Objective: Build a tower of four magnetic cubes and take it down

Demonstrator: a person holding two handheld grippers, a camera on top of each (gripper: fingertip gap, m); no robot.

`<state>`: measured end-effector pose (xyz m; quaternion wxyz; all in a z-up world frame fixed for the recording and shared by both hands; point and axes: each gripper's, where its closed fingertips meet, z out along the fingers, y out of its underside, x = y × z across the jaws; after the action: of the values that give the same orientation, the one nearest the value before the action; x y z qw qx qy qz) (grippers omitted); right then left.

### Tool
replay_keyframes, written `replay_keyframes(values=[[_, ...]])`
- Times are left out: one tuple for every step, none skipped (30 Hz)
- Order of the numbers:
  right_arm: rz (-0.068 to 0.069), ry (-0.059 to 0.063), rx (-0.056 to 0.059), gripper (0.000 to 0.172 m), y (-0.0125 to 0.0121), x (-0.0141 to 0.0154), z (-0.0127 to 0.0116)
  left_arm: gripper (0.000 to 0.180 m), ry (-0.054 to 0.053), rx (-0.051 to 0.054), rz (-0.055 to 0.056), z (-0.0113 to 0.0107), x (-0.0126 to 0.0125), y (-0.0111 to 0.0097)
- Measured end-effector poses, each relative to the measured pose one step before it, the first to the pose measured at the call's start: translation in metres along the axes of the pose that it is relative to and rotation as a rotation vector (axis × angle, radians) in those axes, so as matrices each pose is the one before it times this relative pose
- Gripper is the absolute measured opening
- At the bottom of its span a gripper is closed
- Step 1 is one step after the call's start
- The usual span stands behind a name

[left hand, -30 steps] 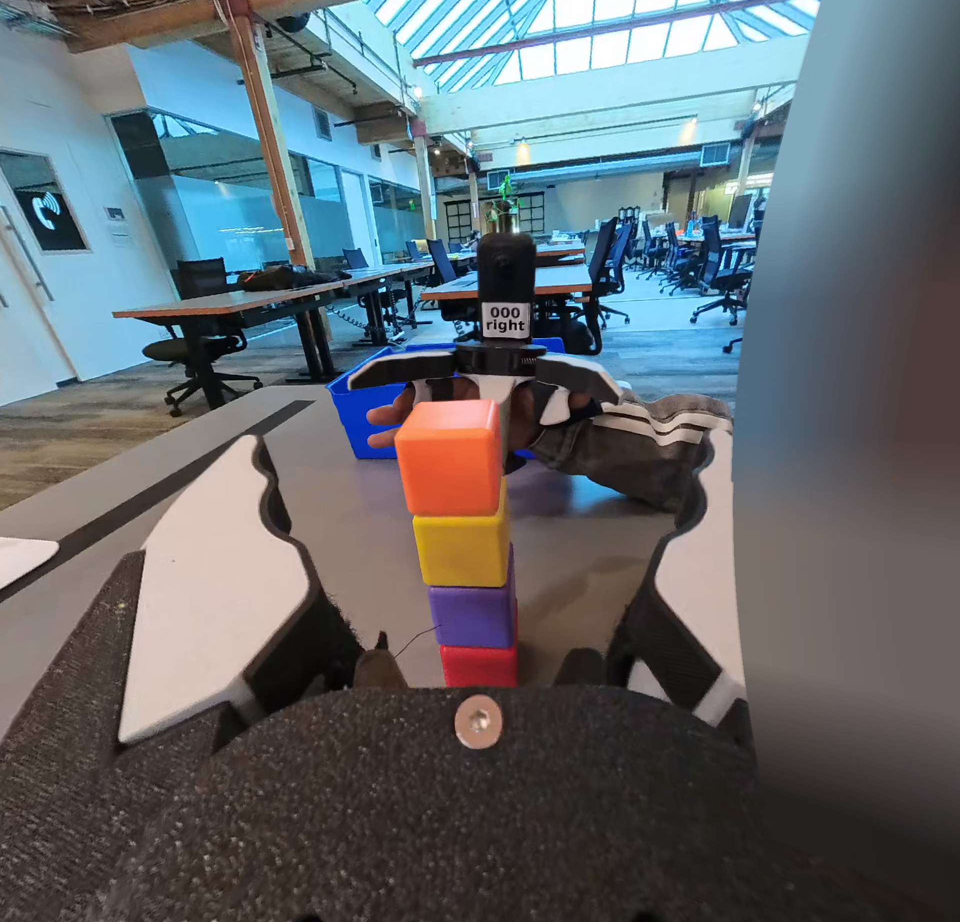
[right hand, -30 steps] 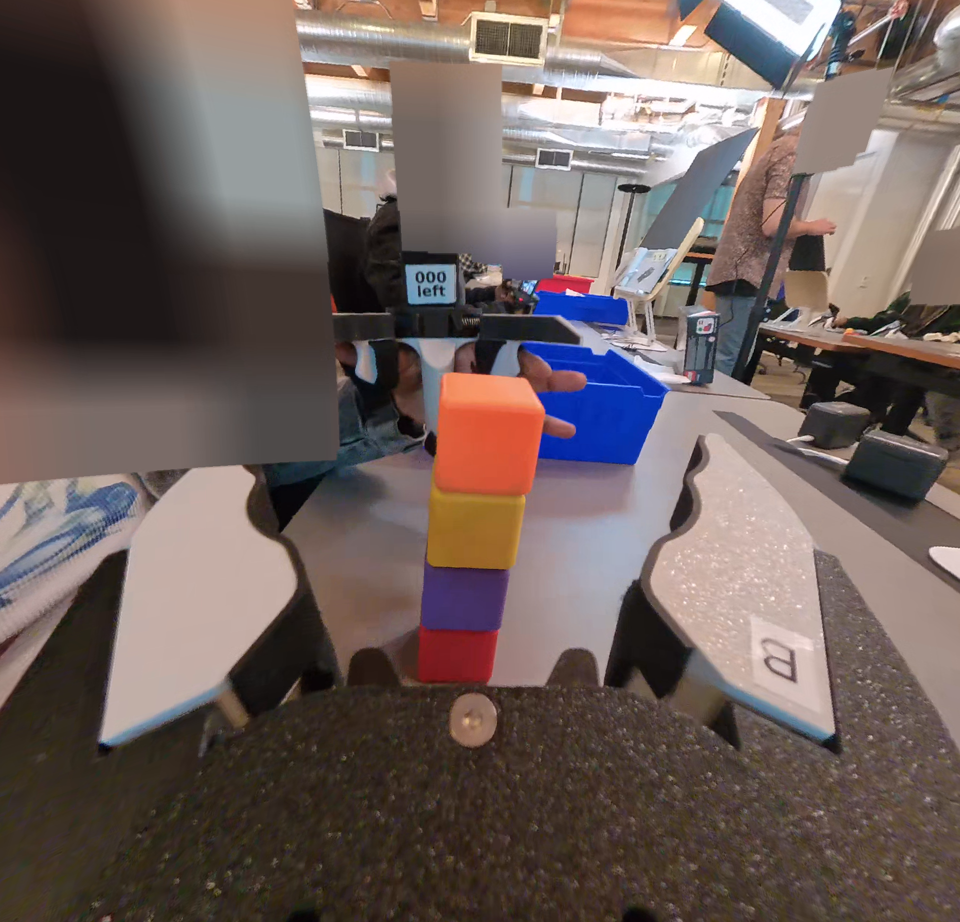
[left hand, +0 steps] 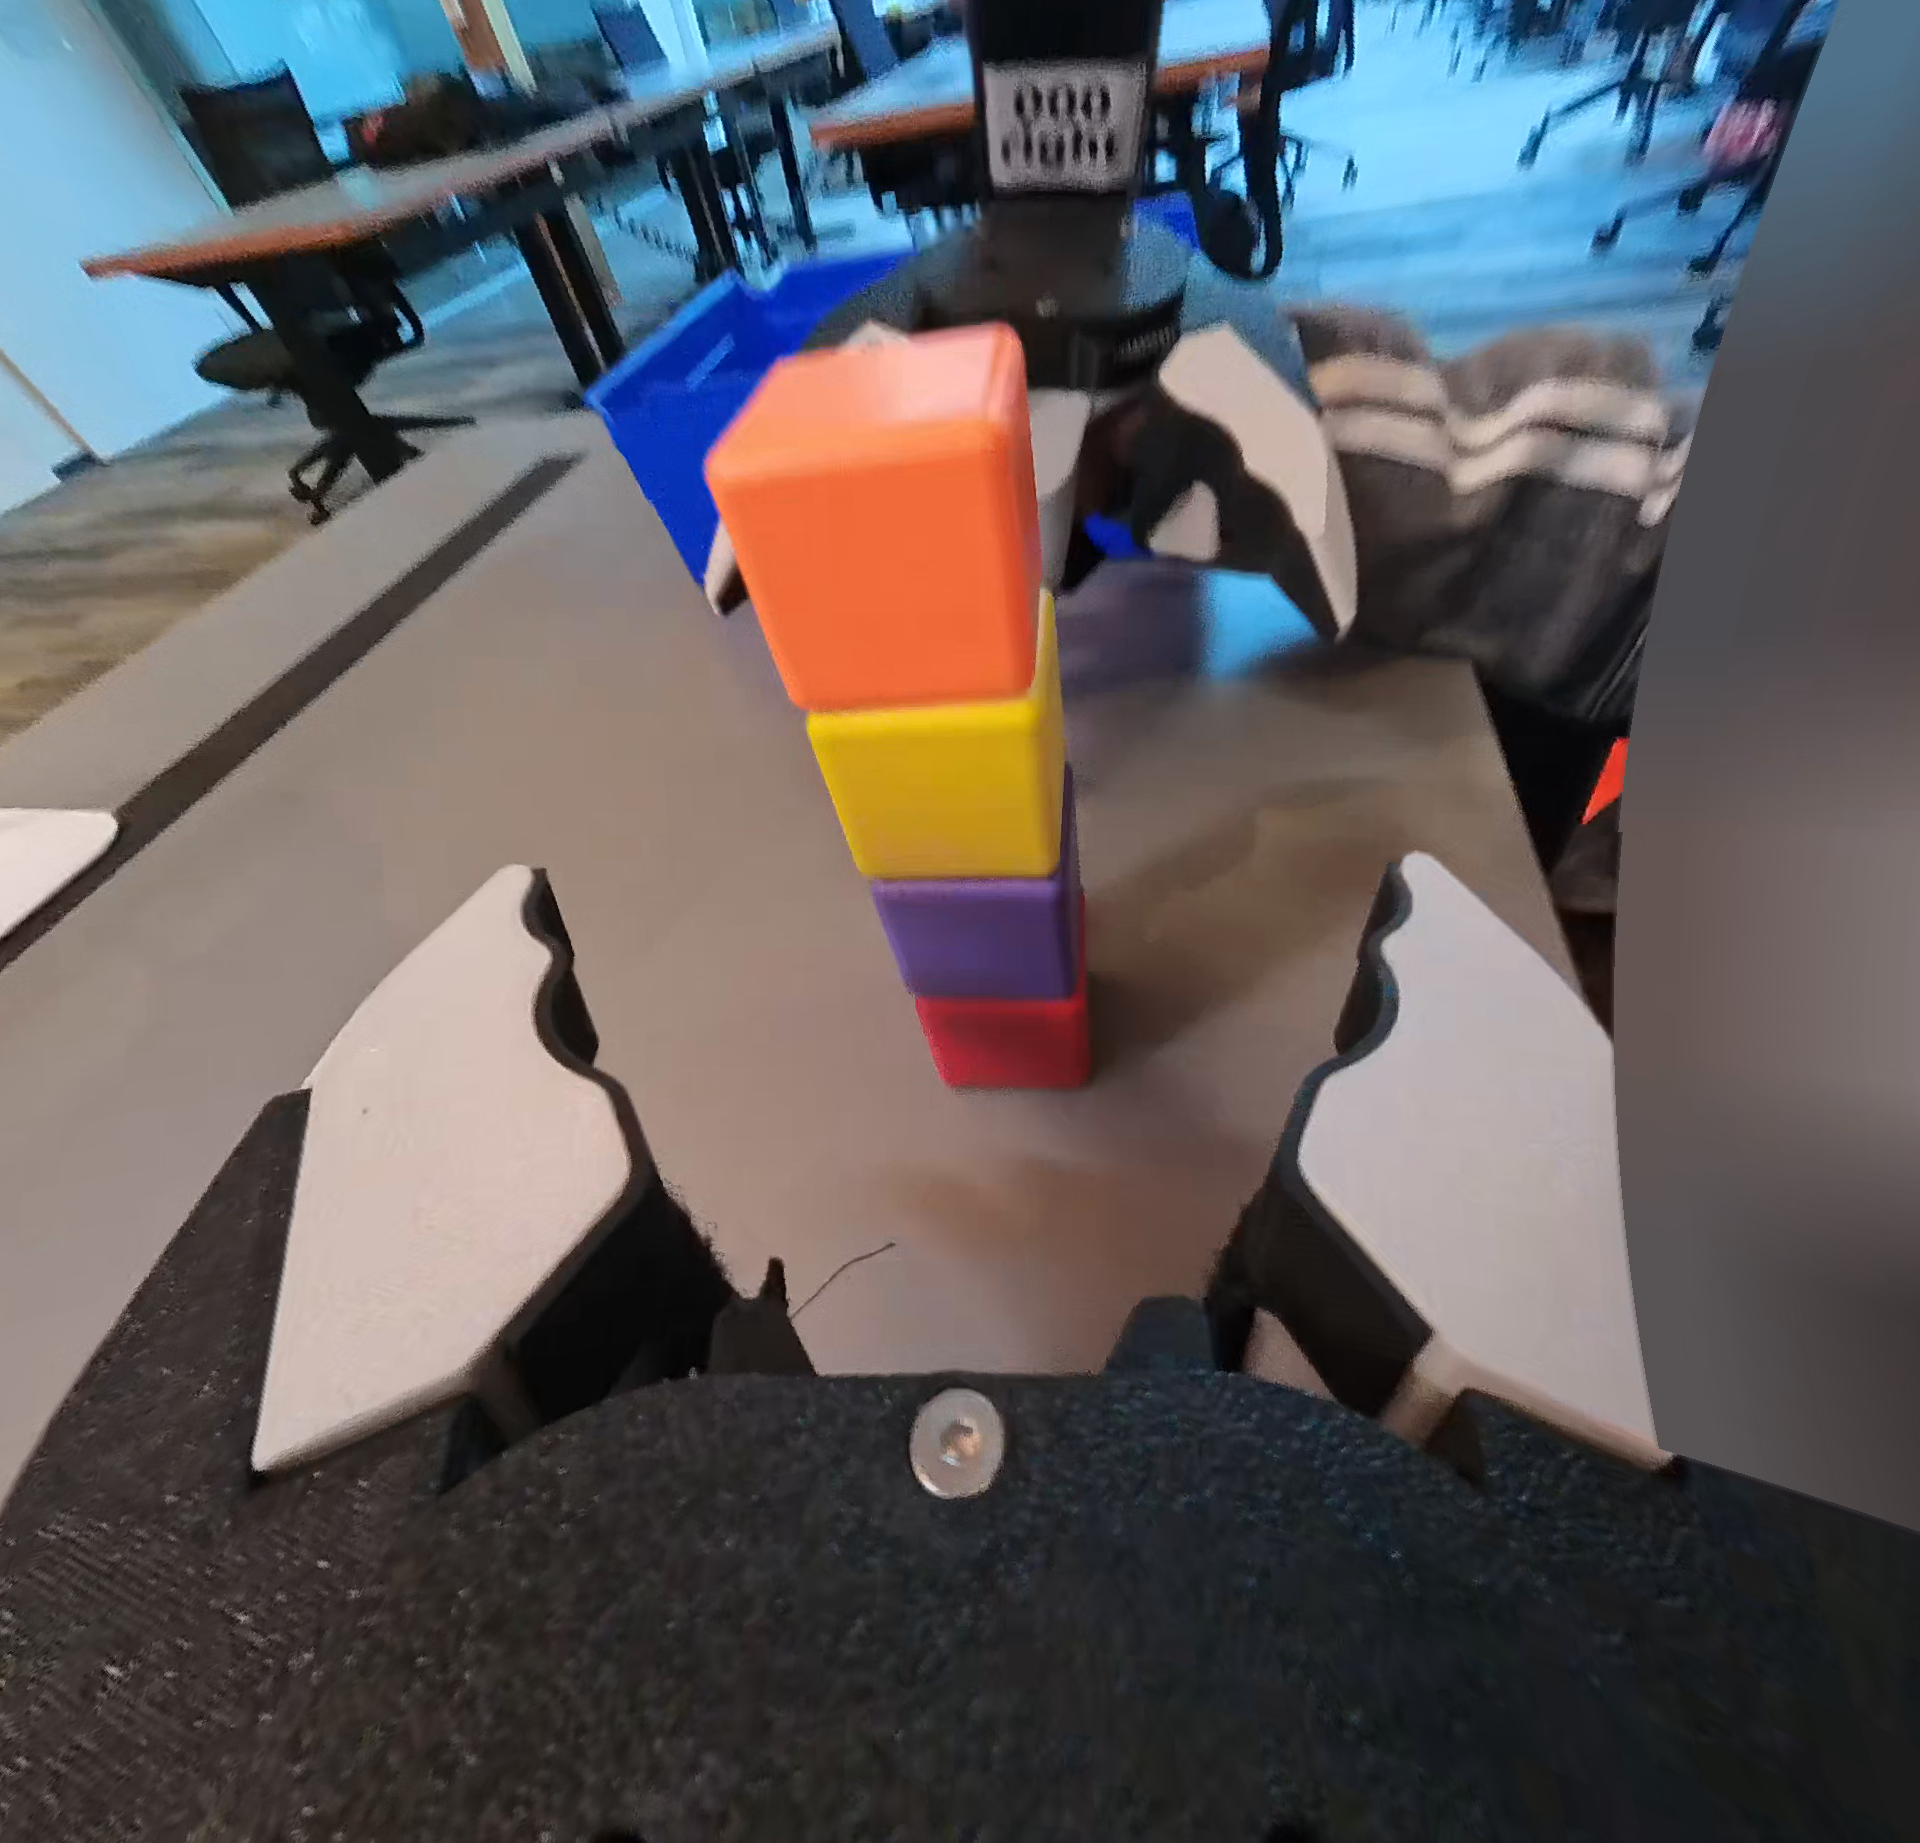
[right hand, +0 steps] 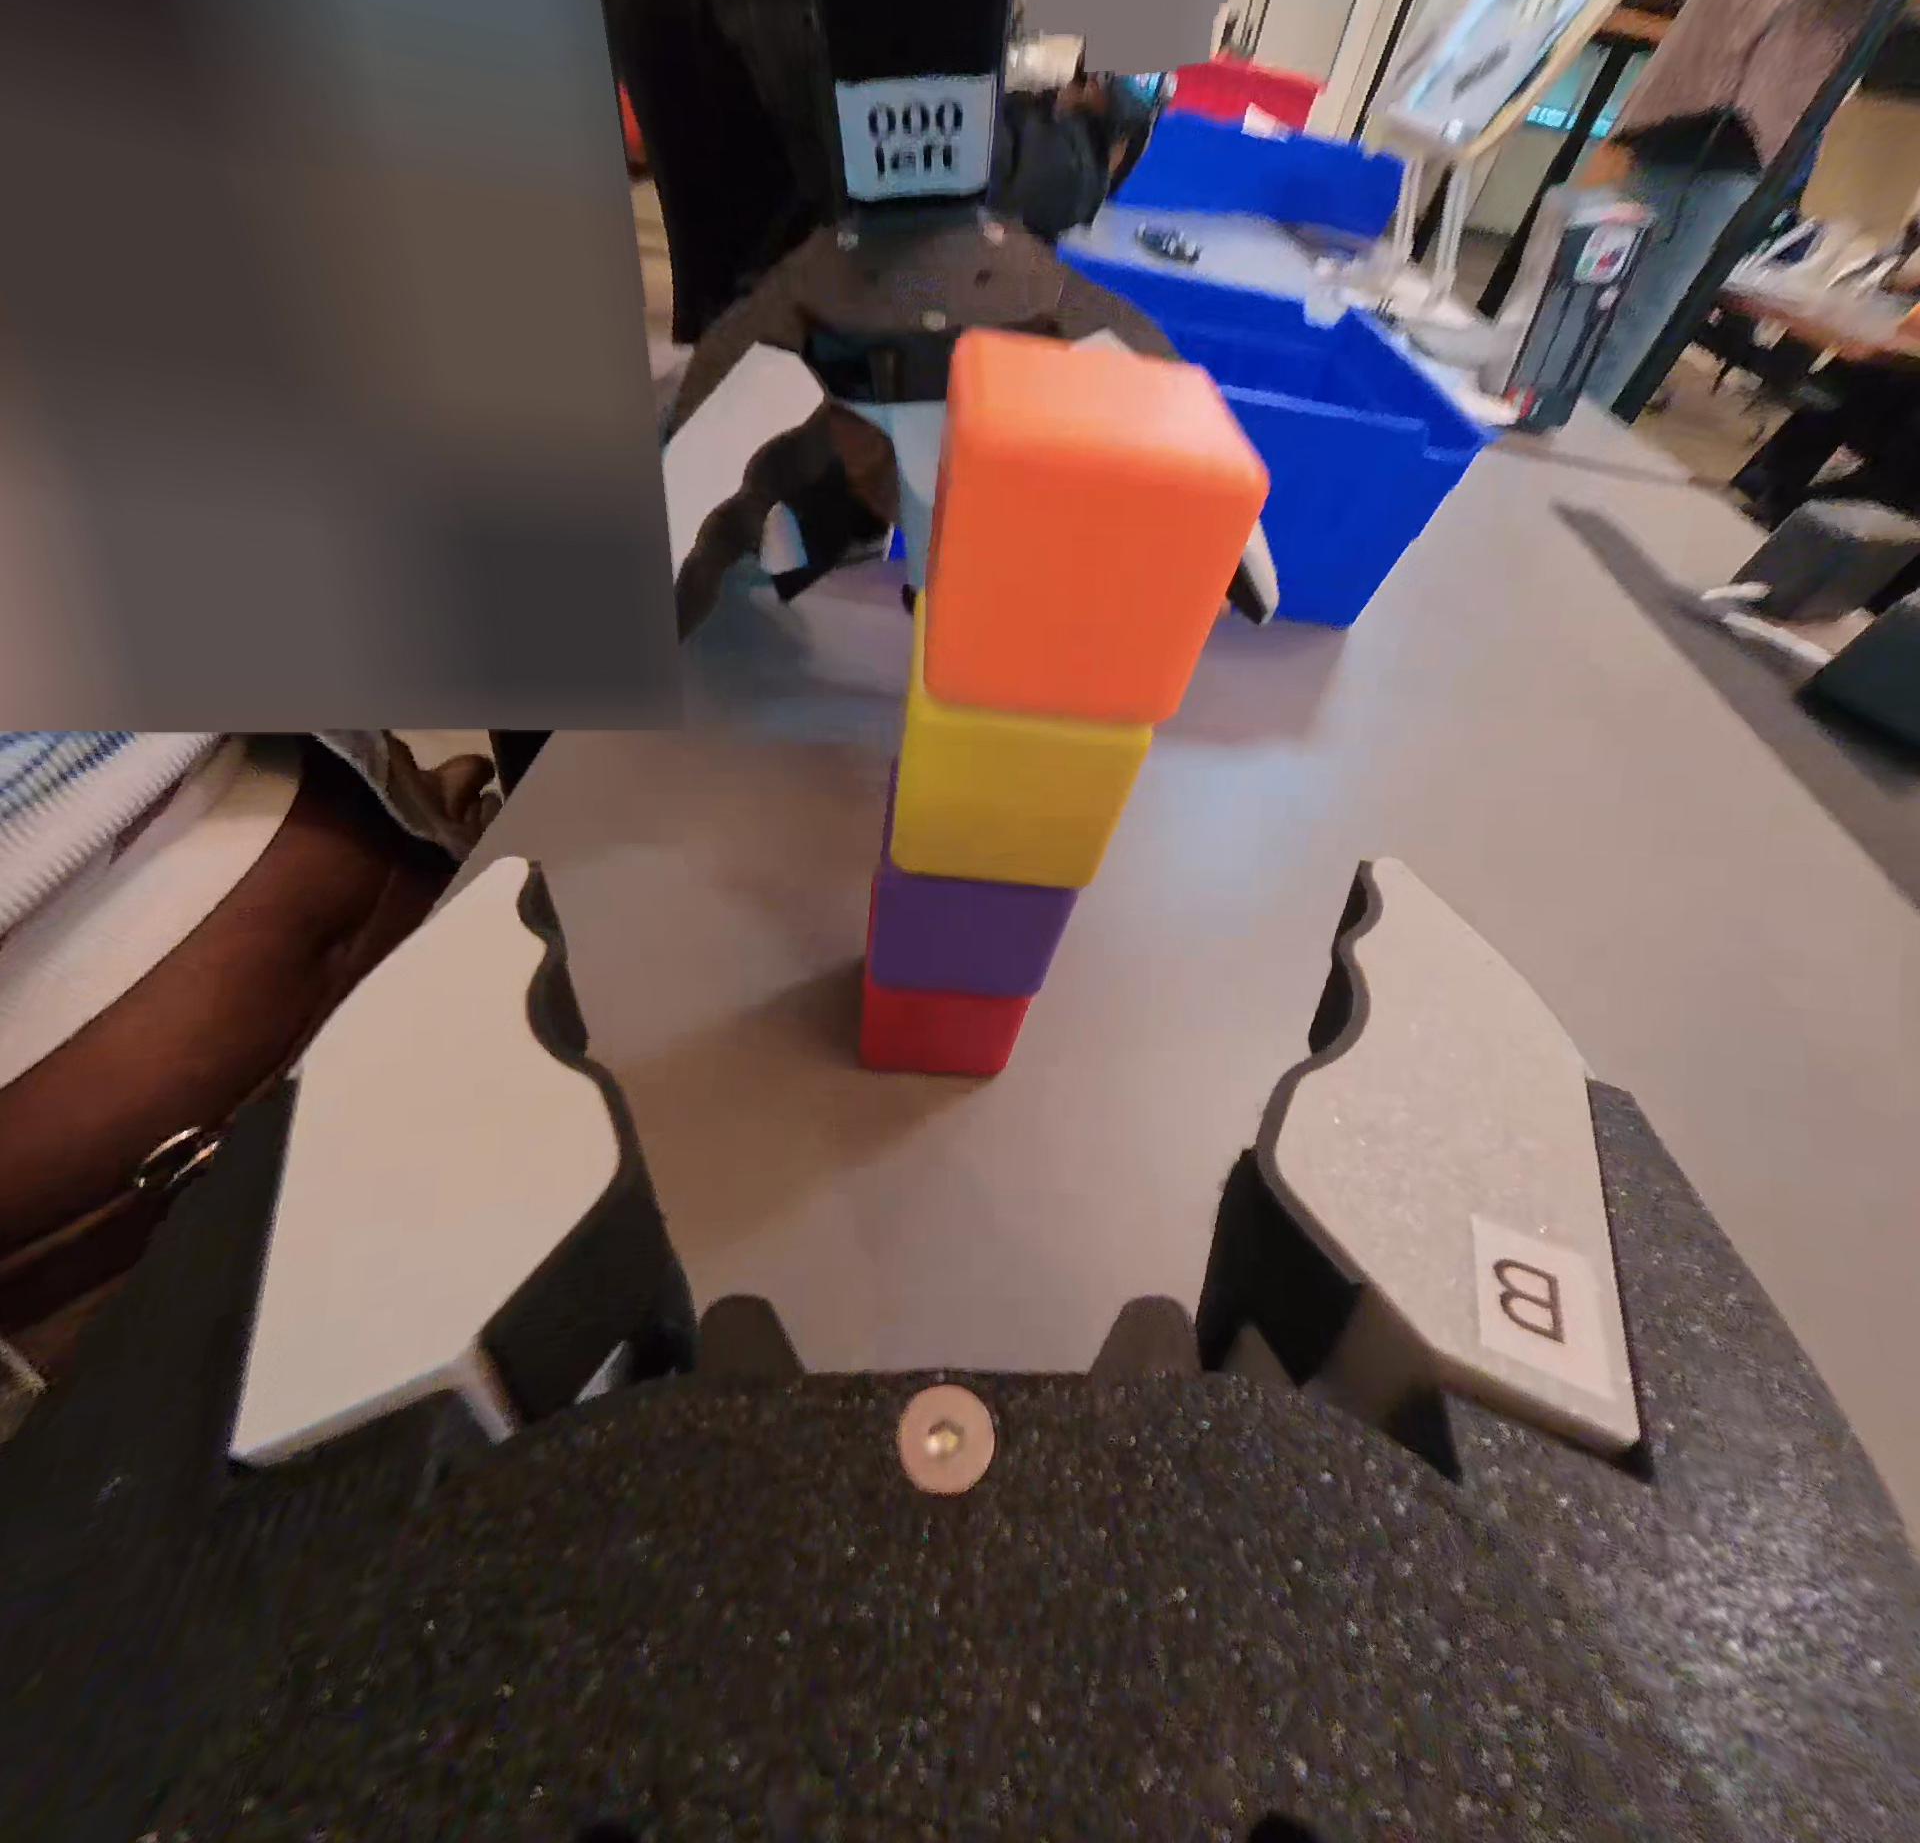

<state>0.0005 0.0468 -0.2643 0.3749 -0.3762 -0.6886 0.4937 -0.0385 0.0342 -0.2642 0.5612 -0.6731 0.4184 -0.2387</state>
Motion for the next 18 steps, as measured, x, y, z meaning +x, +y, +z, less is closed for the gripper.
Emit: replay_keyframes(values=[[-0.0030,0.0093,0.0313,0.136,-0.00595,0.00113,-0.00160,0.139,-0.0046,0.0465,-0.0125,-0.00225,-0.00129,-0.00788],[-0.0036,0.0092,0.0325,0.136,-0.00602,0.00111,-0.00151,0.139,-0.0045,0.0474,-0.0125,-0.00223,-0.00113,-0.00796],[-0.0038,0.0088,0.0360,0.136,-0.00666,0.00096,-0.00160,0.139,-0.0029,0.0481,-0.0138,-0.00214,-0.00086,-0.00810],[-0.0018,0.0093,0.0409,0.136,-0.00777,0.00114,-0.00165,0.139,-0.0024,0.0525,-0.0132,-0.00209,-0.00081,-0.00873],[0.0014,0.0064,0.0428,0.136,-0.00814,0.00070,-0.00191,0.139,-0.0002,0.0475,-0.0159,-0.00213,-0.00065,-0.00785],[0.0043,0.0052,0.0418,0.136,-0.00797,0.00061,-0.00197,0.139,0.0033,0.0364,-0.0182,-0.00183,-0.00028,-0.00616],[0.0053,0.0062,0.0366,0.136,-0.00686,0.00083,-0.00187,0.139,0.0045,0.0267,-0.0133,-0.00159,-0.00002,-0.00437],[0.0038,0.0060,0.0251,0.136,-0.00466,0.00087,-0.00165,0.138,0.0012,0.0116,-0.0058,-0.00114,-0.00028,-0.00177],[0.0005,0.0051,0.0092,0.136,-0.00167,0.00089,-0.00115,0.138,-0.0049,-0.0036,0.0009,-0.00047,-0.00094,0.00067],[-0.0023,0.0042,-0.0030,0.135,0.00055,0.00067,-0.00077,0.139,-0.0058,-0.0090,0.0030,0.00010,-0.00102,0.00171],[-0.0011,0.0024,-0.0061,0.136,0.00112,0.00046,-0.00018,0.139,0.0010,-0.0054,0.0009,0.00039,0.00016,0.00124],[0.0021,-0.0004,-0.0029,0.136,0.00065,0.00004,0.00020,0.139,0.0015,-0.0050,-0.0027,0.00073,0.00021,0.00130],[0.0030,-0.0014,-0.0004,0.136,0.00013,-0.00008,0.00049,0.139,-0.0028,-0.0079,-0.0008,0.00102,-0.00051,0.00169],[0.0013,-0.0004,-0.0020,0.136,0.00032,0.00003,0.00054,0.138,-0.0087,-0.0117,0.0034,0.00106,-0.00133,0.00257],[-0.0001,0.0003,-0.0014,0.135,0.00012,0.00000,0.00080,0.136,-0.0179,-0.0159,0.0021,0.00156,-0.00268,0.00341],[-0.0006,0.0043,0.0048,0.133,-0.00096,0.00084,0.00104,0.133,-0.0394,-0.0134,-0.0080,0.00251,-0.00629,0.00355],[0.0023,0.0104,0.0135,0.128,-0.00233,0.00187,0.00161,0.130,-0.0433,0.0009,-0.0266,0.00384,-0.00722,0.00246],[0.0095,0.0116,0.0168,0.122,-0.00281,0.00225,0.00233,0.125,-0.0105,0.0122,-0.0411,0.00492,-0.00232,0.00202]])
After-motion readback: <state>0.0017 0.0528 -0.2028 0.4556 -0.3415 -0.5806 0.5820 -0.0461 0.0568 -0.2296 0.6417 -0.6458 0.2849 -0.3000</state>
